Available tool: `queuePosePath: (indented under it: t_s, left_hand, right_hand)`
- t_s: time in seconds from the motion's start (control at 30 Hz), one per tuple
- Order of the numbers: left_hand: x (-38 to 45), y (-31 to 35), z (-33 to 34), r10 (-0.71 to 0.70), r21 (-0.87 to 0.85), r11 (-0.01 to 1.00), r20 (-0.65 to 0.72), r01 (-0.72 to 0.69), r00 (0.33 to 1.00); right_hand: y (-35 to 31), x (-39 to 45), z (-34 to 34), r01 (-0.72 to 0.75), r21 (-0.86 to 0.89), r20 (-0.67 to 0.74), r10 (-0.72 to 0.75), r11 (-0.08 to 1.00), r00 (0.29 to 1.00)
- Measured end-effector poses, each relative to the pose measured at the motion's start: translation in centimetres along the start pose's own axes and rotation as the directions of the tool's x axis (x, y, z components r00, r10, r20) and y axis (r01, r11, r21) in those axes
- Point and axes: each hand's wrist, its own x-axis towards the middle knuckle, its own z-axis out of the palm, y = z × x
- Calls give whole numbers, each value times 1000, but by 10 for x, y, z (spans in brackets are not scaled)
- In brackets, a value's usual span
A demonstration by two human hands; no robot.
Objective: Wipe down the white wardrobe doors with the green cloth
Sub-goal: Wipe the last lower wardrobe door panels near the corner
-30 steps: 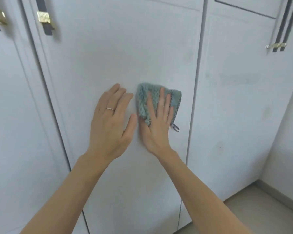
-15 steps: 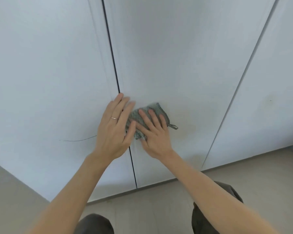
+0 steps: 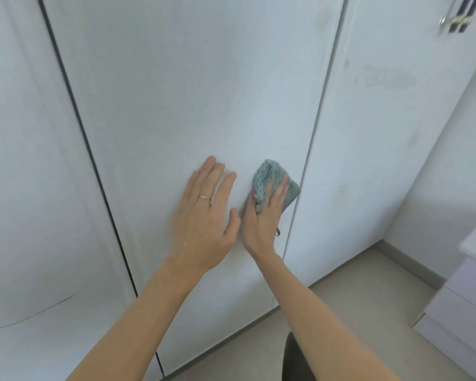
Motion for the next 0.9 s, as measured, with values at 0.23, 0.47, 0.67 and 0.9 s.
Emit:
queuePosePath:
  t_s: [0.23, 0.47, 0.67, 0.9]
  left_hand:
    - [37, 26, 44, 63, -56, 997, 84, -59, 994]
    - [108, 73, 103, 44, 4, 999, -25, -44, 999]
    - [162, 105, 130, -12, 45, 999, -150, 19, 989]
    - [179, 125, 150, -89, 106, 988, -178, 109, 980]
  right_hand:
    - [21, 37, -30, -3, 29, -60, 5, 1000, 998]
    - [55, 143, -79, 329, -69, -10, -330, 942, 944]
    - [26, 231, -113, 539, -137, 34, -540, 831, 841]
    - [72, 225, -118, 603, -194, 92, -598, 774, 796]
